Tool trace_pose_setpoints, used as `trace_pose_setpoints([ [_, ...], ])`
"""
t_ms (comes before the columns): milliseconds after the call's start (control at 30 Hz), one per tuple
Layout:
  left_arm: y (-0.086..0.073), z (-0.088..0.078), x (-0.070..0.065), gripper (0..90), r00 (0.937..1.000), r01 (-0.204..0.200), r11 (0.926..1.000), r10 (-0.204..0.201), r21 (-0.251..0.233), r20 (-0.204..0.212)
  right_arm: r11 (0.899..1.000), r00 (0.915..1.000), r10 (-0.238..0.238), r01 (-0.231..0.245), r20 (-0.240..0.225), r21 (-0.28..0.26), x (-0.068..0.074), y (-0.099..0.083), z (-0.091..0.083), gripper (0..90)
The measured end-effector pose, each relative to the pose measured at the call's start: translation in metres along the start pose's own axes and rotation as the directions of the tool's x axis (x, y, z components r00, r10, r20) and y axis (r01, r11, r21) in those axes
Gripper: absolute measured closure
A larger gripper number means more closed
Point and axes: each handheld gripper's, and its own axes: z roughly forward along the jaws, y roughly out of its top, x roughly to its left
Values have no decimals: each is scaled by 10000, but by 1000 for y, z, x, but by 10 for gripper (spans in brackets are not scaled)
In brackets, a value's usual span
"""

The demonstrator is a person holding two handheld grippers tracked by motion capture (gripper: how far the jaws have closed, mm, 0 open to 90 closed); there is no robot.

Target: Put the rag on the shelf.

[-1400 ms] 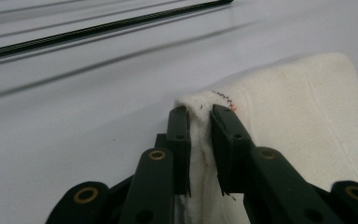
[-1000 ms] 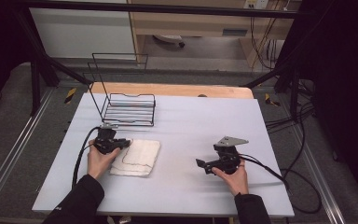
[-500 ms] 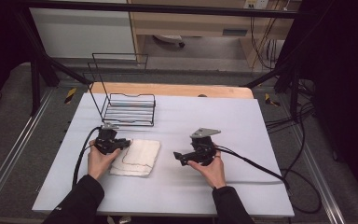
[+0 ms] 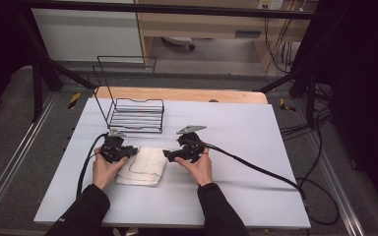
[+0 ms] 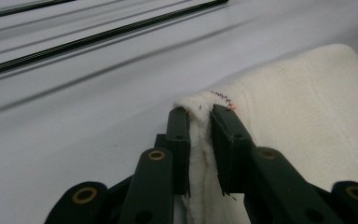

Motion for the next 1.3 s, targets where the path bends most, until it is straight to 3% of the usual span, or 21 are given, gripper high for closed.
trace_pose_setpoints([
  [233,0,0,1,762,10000,13,10000,-13,-21,73,9994,10000,-91,91,-18,326,1,0,20,328],
  [467,0,0,1,761,9999,10,10000,-10,-12,107,9981,9999,143,-137,-95,596,0,-5,31,484],
  [600,0,0,2,761,9999,5,10000,-5,-17,113,9966,9982,509,-488,-304,666,1,-6,33,562],
  [900,-1,0,3,760,9998,35,10000,-33,-60,216,9935,9941,868,-817,-643,787,3,-9,36,693],
  [1100,-1,-1,6,777,9987,300,9995,-297,-72,404,9944,9944,818,-769,-674,728,5,-8,33,792],
  [1300,0,-7,7,800,9982,412,9985,-396,-349,454,9959,9946,728,-685,-735,595,6,-7,30,817],
])
